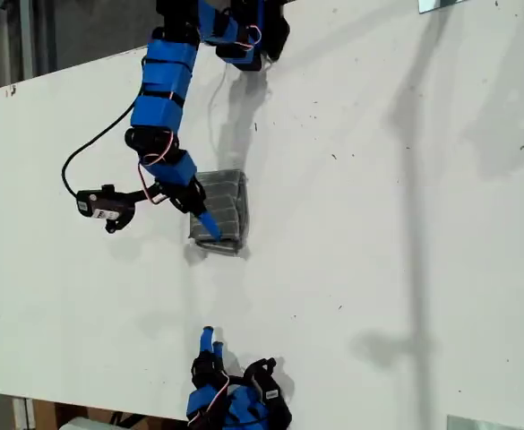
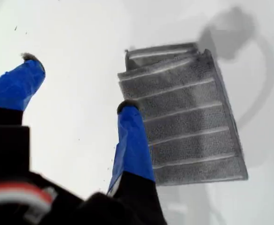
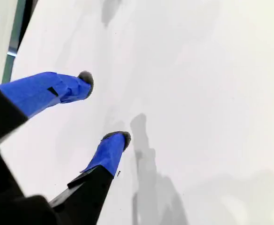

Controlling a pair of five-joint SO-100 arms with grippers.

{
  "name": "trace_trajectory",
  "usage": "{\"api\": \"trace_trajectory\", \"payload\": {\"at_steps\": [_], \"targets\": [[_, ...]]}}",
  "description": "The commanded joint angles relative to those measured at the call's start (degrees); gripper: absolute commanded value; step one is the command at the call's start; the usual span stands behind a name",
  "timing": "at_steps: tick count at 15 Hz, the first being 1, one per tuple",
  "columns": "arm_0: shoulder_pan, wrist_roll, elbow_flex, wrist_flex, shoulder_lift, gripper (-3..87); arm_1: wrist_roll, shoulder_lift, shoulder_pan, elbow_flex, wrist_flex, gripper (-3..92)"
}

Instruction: Grasp corners of a square towel and fold twice.

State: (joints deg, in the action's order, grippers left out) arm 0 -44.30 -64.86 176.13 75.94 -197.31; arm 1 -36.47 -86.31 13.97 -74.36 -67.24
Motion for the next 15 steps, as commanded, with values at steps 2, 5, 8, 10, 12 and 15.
{"api": "trace_trajectory", "payload": {"at_steps": [2,5,8,10,12,15], "targets": [[-0.3,-0.6,-0.2,-0.6,-0.4,20.6,-14.9,-20.6,2.1,-23.5,-0.7,38.0],[0.3,-0.3,-0.2,-0.5,-0.8,20.6,-28.9,-55.7,-5.5,-56.2,7.7,37.9],[3.9,-0.9,-0.3,-0.4,-1.1,19.3,-39.8,-87.5,-11.9,-84.5,13.1,37.7],[7.6,-2.5,-0.4,-0.3,-1.1,18.7,-43.0,-101.3,-13.0,-88.9,4.5,38.0],[10.2,-7.3,2.2,-2.0,-1.1,17.7,-46.6,-101.7,-11.7,-89.7,-1.7,40.2],[18.1,-12.0,2.5,-6.2,-1.2,1.7,-57.7,-101.7,-12.0,-92.3,-9.6,26.5]]}}
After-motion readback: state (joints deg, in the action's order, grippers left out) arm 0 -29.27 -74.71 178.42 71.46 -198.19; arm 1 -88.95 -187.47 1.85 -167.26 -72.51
